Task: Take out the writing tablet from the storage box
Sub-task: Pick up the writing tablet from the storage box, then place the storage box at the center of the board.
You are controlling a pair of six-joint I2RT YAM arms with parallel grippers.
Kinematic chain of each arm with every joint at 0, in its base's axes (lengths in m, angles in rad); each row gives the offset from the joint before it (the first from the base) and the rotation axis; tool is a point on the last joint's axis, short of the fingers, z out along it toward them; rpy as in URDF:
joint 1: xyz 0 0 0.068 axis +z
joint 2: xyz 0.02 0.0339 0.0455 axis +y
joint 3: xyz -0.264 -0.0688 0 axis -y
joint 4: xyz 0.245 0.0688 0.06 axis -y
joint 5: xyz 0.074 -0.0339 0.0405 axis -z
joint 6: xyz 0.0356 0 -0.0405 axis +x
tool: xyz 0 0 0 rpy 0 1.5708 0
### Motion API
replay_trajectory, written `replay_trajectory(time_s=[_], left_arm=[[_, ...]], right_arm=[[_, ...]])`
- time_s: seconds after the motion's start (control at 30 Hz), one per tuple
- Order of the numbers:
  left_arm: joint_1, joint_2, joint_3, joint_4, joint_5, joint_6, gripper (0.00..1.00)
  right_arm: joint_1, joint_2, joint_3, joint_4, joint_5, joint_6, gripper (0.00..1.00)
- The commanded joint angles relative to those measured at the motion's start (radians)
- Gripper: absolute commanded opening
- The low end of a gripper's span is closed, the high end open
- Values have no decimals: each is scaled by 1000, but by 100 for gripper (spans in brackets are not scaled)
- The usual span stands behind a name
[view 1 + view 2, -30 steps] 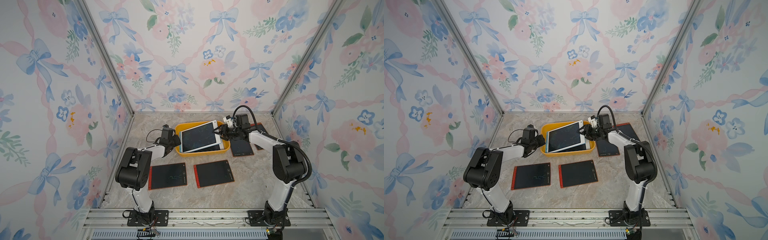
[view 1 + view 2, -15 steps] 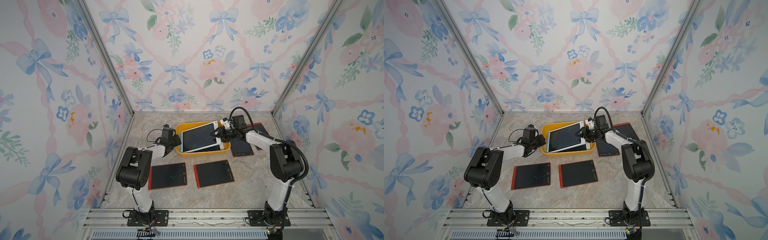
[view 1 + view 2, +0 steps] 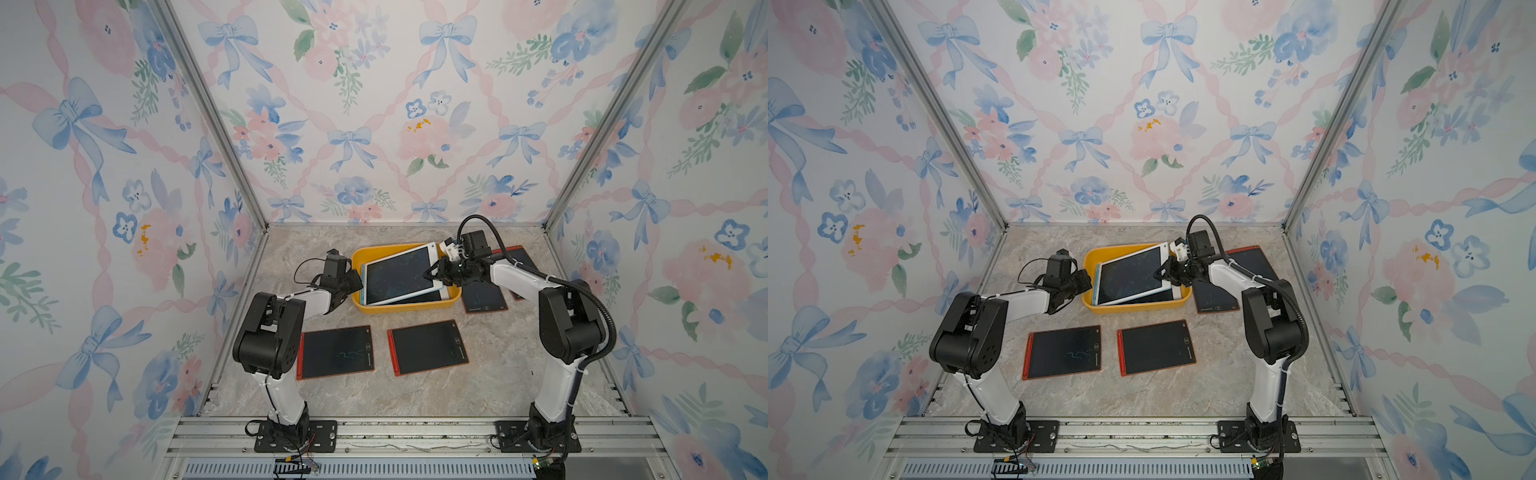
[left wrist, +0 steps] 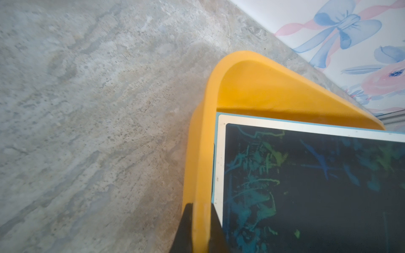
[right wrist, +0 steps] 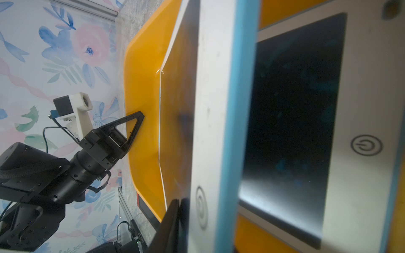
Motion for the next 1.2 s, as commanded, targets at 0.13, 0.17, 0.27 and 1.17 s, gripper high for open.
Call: replay_trajectory(time_s=[0.13, 0.17, 0.27, 1.17], left_arm=[[-1, -12, 46, 94, 54, -35, 0], [-1, -11, 46, 94, 53, -35, 0], [-1, -15, 48, 94, 50, -34, 0], [2, -28, 61, 74, 55, -23, 0]], right_arm=[[-15, -35, 4, 25, -41, 2, 15], [-17, -38, 3, 28, -47, 5, 13], [-22, -49, 2, 30, -50, 10, 9], [-106, -146, 143, -71, -58, 55, 3]])
